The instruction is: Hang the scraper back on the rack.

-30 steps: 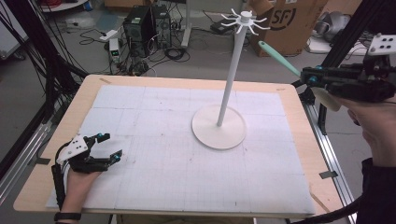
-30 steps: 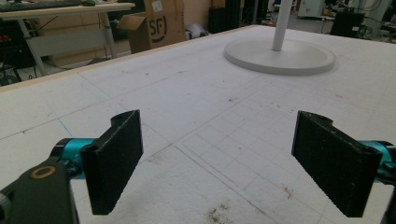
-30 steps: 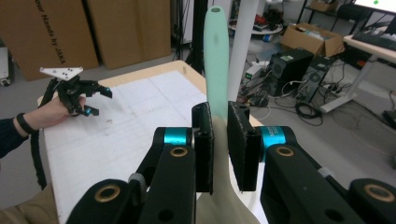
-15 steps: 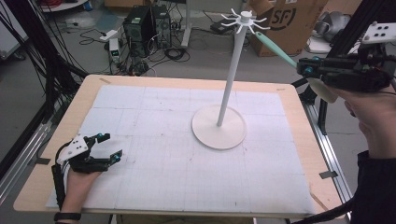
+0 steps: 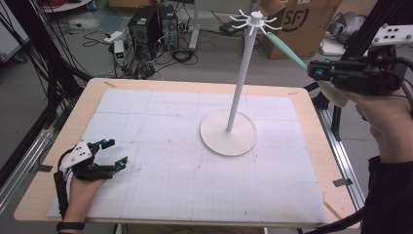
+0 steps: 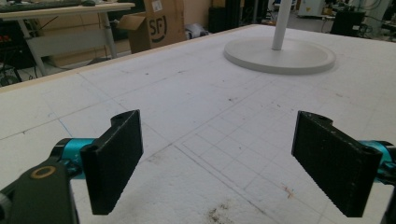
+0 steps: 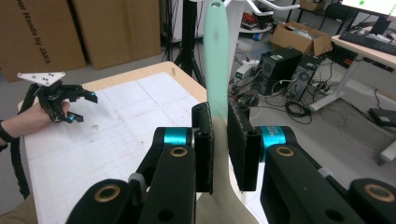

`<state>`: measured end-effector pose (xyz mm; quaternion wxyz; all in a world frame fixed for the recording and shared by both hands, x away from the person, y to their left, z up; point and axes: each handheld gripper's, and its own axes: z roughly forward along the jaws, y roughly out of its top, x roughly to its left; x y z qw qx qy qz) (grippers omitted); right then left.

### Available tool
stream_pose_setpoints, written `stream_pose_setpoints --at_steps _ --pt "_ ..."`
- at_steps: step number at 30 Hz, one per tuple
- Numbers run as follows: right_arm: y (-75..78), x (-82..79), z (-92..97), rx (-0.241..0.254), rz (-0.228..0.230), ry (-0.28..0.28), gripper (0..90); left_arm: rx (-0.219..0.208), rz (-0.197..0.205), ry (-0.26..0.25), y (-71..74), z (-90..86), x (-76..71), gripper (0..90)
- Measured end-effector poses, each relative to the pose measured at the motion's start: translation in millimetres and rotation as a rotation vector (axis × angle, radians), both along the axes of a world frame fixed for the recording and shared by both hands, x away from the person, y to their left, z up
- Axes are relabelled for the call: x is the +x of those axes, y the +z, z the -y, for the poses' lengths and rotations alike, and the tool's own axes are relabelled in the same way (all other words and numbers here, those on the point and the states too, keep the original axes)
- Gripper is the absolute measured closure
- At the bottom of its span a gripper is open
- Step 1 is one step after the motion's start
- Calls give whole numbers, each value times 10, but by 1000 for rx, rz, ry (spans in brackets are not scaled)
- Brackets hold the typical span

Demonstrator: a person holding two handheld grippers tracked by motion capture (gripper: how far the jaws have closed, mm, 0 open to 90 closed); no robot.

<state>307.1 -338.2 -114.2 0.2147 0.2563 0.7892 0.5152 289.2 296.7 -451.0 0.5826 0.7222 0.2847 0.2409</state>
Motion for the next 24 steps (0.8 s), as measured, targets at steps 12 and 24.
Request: stream_pose_setpoints --at_steps 12,24 --pt "-80 68 -52 -18 -4 -4 807 -1 -1 -1 0 1 -1 171" --pt "-326 53 -50 13 45 -11 488 -1 -4 1 2 -4 4 171"
